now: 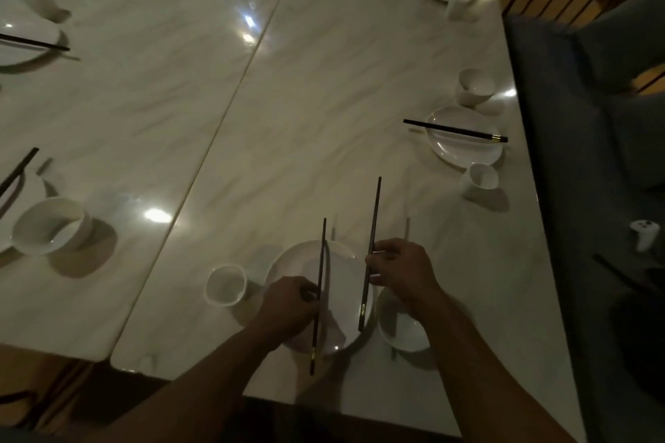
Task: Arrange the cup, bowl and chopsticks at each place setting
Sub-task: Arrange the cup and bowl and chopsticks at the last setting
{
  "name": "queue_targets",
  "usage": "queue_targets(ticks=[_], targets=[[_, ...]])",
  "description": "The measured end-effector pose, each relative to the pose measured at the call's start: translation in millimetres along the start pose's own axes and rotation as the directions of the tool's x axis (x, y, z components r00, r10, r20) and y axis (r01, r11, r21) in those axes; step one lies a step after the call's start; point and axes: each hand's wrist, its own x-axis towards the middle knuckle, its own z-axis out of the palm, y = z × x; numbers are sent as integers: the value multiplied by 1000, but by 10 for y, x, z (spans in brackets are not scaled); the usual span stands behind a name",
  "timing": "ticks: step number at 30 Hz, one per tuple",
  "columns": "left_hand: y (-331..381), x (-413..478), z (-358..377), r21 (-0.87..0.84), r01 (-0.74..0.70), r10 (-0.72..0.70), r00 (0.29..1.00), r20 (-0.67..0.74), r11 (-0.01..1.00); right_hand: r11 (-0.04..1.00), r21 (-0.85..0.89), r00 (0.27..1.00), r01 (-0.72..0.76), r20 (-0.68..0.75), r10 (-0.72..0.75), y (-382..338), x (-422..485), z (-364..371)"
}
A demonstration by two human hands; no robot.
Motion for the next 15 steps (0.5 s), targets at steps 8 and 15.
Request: queue_targets(ticks=[8,15], targets=[[68,33,-47,-2,2,-2,998,-63,1000,1000,-31,998,-3,64,5,61,-154,1],[70,23,-37,14,34,-33,996,-83,999,997,-78,996,-15,83,22,147,-216,216]])
